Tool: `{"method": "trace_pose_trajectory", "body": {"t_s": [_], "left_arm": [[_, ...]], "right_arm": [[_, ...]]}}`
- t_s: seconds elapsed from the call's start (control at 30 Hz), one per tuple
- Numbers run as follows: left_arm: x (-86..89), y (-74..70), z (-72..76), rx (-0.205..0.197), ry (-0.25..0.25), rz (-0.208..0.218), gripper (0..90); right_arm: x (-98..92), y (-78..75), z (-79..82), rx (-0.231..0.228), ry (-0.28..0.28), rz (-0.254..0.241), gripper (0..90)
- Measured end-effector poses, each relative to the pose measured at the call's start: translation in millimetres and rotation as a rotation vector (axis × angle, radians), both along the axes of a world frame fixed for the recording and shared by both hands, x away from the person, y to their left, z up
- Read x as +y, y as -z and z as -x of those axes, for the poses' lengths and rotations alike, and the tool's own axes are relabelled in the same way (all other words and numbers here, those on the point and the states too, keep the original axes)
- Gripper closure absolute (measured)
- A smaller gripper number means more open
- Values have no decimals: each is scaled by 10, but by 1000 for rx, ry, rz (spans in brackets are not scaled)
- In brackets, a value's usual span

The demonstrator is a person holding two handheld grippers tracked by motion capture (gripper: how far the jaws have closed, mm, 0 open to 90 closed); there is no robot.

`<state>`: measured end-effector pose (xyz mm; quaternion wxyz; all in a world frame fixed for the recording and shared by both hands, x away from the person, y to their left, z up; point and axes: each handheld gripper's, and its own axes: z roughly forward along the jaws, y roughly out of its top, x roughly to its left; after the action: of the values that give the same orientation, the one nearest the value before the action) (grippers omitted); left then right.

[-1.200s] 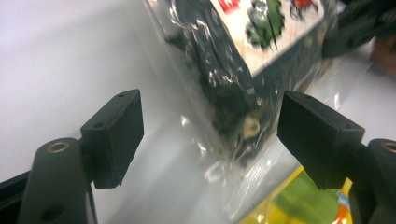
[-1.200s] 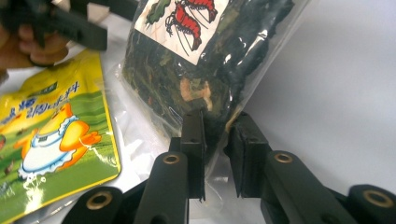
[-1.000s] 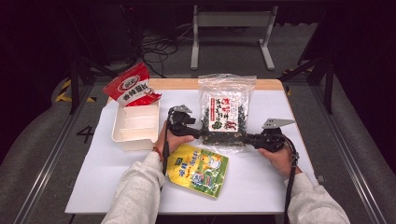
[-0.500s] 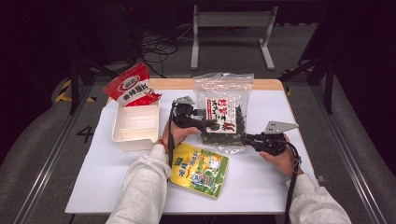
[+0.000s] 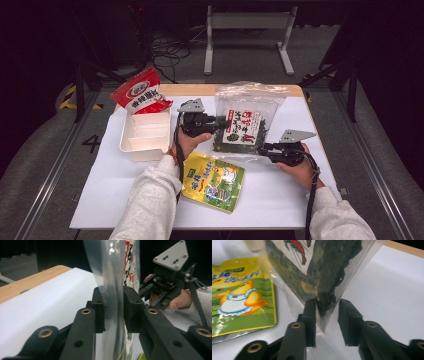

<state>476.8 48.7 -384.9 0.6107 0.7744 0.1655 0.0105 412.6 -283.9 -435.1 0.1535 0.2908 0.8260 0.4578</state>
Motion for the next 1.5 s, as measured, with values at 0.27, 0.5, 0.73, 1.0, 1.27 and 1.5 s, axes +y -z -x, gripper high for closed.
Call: {"method": "trace_pose_trajectory", "body": {"t_s": [0.27,0.5,0.73,1.0,1.27,1.5], "left_arm": [[69,-146,160,-43,-35,50,795],[214,-352,349,-101,-60,68,794],[452,-435,478,-130,-105,76,794],[877,-583,631,-180,-181,75,792],[1484,-726,724,-247,-293,64,792],[1892,-681,701,-271,-389,60,790]], "right_arm": [[-107,-82,48,22,67,-45,506],[-255,-149,190,23,103,14,394],[-236,-157,339,16,92,70,352],[-212,-120,418,31,71,81,340],[-193,-91,431,35,76,83,335],[-180,-31,486,47,83,93,326]]}}
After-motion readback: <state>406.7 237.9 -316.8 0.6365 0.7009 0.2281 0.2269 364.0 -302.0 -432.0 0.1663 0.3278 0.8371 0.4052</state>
